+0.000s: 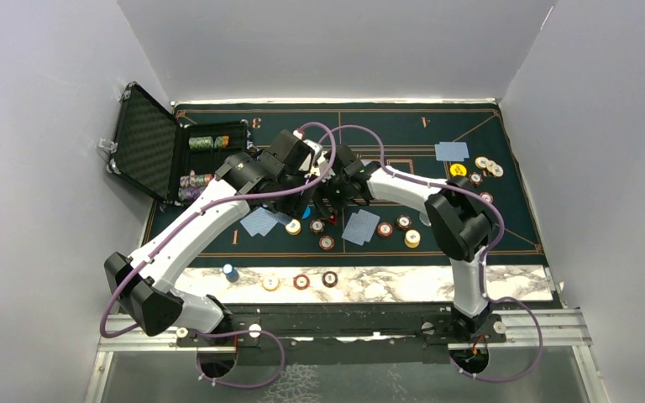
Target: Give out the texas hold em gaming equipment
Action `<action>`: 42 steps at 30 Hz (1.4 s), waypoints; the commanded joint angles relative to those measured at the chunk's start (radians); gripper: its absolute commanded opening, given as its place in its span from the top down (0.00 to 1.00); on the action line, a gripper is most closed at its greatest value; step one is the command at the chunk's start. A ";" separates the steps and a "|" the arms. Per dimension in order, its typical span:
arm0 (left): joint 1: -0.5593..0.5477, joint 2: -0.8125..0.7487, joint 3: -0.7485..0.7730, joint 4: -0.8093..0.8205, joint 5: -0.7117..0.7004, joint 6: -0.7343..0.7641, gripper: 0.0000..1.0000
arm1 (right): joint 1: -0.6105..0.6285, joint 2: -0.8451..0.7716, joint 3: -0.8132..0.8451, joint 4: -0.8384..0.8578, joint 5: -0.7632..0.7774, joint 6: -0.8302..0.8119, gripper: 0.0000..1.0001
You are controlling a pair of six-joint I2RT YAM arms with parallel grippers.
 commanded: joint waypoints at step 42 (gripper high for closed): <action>-0.213 0.091 0.024 0.165 0.064 0.221 1.00 | -0.178 -0.333 -0.241 0.148 -0.914 0.510 0.33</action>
